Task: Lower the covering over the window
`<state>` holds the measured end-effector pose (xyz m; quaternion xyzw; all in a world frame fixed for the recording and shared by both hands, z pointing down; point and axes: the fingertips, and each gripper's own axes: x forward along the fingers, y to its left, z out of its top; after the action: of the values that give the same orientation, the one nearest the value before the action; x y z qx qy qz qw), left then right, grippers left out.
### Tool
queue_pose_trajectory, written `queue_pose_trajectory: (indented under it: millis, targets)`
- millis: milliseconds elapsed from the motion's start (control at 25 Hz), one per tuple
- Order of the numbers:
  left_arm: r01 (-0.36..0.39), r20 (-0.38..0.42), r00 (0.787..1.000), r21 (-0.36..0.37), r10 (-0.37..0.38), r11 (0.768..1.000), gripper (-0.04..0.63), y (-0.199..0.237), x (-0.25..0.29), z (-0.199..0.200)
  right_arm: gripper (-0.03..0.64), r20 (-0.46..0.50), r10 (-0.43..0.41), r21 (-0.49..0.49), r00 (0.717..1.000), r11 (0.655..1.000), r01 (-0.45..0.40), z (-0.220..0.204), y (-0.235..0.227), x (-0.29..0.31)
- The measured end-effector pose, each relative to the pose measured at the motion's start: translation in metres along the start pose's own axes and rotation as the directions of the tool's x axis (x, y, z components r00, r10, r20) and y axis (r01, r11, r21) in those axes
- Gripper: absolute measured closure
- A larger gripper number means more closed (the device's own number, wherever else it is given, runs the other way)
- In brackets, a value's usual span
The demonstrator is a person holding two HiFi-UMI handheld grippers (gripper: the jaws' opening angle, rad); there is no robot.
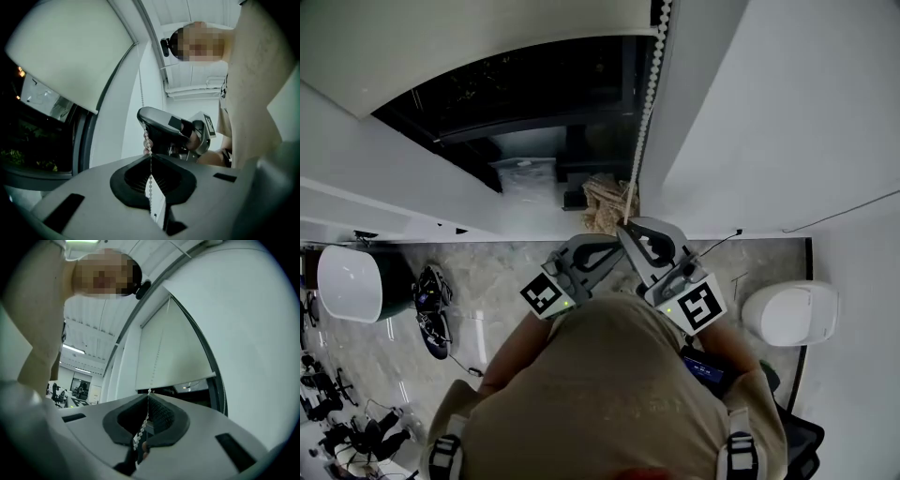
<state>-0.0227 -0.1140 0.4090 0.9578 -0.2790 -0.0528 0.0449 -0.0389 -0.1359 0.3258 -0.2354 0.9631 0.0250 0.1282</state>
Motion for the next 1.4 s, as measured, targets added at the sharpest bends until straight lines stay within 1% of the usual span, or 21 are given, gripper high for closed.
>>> queue_pose_trajectory:
  millis: [80,160,200,240,280,400,440,480,600,680,720,760,840,920,1000,1120,1160,1200,1280,1360,1400]
  targets:
    - [0.023,0.014,1.000,-0.006,-0.023,1.000,0.575,-0.002,-0.009,0.003,0.604,-0.011,-0.007,0.010,1.000,1.000,0.007,0.001,-0.002,-0.002]
    - [0.043,0.057,0.997,-0.029,-0.042,0.999,0.574,0.001,-0.021,0.012,0.606,-0.020,-0.004,0.001,1.000,1.000,0.004,-0.006,-0.001,-0.007]
    - [0.046,0.091,0.995,-0.038,-0.043,0.998,0.520,0.006,-0.026,0.023,0.606,-0.041,0.001,0.004,0.999,1.000,-0.001,-0.017,-0.001,-0.009]
    - [0.050,0.129,0.991,-0.035,-0.045,0.998,0.430,0.010,-0.027,0.039,0.606,-0.074,0.007,0.013,0.997,1.000,-0.006,-0.030,0.001,-0.011]
    - [0.061,0.165,0.985,-0.018,-0.057,0.998,0.417,0.012,-0.024,0.058,0.606,-0.109,0.014,0.024,0.994,1.000,-0.011,-0.044,0.003,-0.013]
    - [0.091,0.215,0.972,0.046,-0.099,0.995,0.421,0.014,0.002,0.107,0.607,-0.158,0.037,0.047,0.987,0.998,-0.030,-0.067,0.011,-0.012]
    - [0.082,0.204,0.975,0.058,-0.092,0.995,0.498,0.017,0.011,0.112,0.606,-0.157,0.043,0.047,0.987,0.998,-0.036,-0.068,0.014,-0.010]
    - [0.069,0.189,0.979,0.061,-0.080,0.996,0.566,0.020,0.015,0.111,0.606,-0.156,0.049,0.046,0.987,0.998,-0.042,-0.068,0.015,-0.009]
    - [0.035,0.209,0.977,0.051,-0.045,0.998,0.572,0.026,0.010,0.105,0.606,-0.152,0.065,0.041,0.986,0.997,-0.059,-0.067,0.018,-0.013]
    - [-0.003,0.181,0.983,0.069,-0.009,0.998,0.572,0.025,0.006,0.093,0.594,-0.105,0.072,0.074,0.992,0.995,-0.064,-0.055,0.013,-0.023]
    - [-0.012,0.145,0.989,0.078,0.000,0.997,0.574,0.023,0.006,0.079,0.479,-0.053,0.066,0.103,0.996,0.993,-0.060,-0.042,0.008,-0.028]
    - [-0.011,0.103,0.995,0.077,0.003,0.997,0.573,0.021,0.005,0.061,0.451,0.003,0.056,0.115,0.998,0.992,-0.056,-0.028,0.002,-0.032]
    - [0.005,0.040,0.999,0.038,-0.007,0.999,0.573,0.013,0.004,0.024,0.451,0.050,0.044,0.081,0.998,0.996,-0.048,-0.008,-0.004,-0.029]
    - [0.022,0.023,0.999,-0.019,-0.022,1.000,0.573,0.002,0.002,0.001,0.462,0.007,0.032,0.034,0.999,0.999,-0.032,-0.006,-0.005,-0.018]
    - [0.029,0.027,0.999,-0.055,-0.028,0.998,0.572,-0.007,0.001,-0.005,0.583,-0.034,0.017,0.029,0.999,0.999,-0.016,-0.007,-0.004,-0.010]
    - [0.040,0.057,0.998,-0.076,-0.036,0.996,0.572,-0.002,-0.007,0.002,0.606,-0.036,0.011,0.036,0.999,0.999,-0.010,-0.011,-0.004,-0.011]
    - [0.047,0.101,0.994,-0.086,-0.038,0.995,0.542,0.004,-0.012,0.013,0.606,-0.046,0.010,0.040,0.999,0.999,-0.009,-0.020,-0.004,-0.013]
    - [0.050,0.151,0.988,-0.087,-0.036,0.995,0.469,0.011,-0.016,0.030,0.606,-0.071,0.014,0.050,0.997,0.999,-0.010,-0.032,-0.003,-0.014]
    - [0.046,0.210,0.977,-0.040,-0.036,0.998,0.462,0.018,-0.012,0.068,0.606,-0.122,0.026,0.074,0.992,0.997,-0.017,-0.054,0.000,-0.015]
    - [0.040,0.196,0.980,0.021,-0.043,0.999,0.462,0.020,0.003,0.091,0.606,-0.127,0.040,0.070,0.991,0.997,-0.031,-0.057,0.006,-0.011]
    - [0.034,0.171,0.985,0.034,-0.039,0.999,0.496,0.021,0.011,0.095,0.606,-0.123,0.046,0.060,0.991,0.997,-0.039,-0.057,0.009,-0.008]
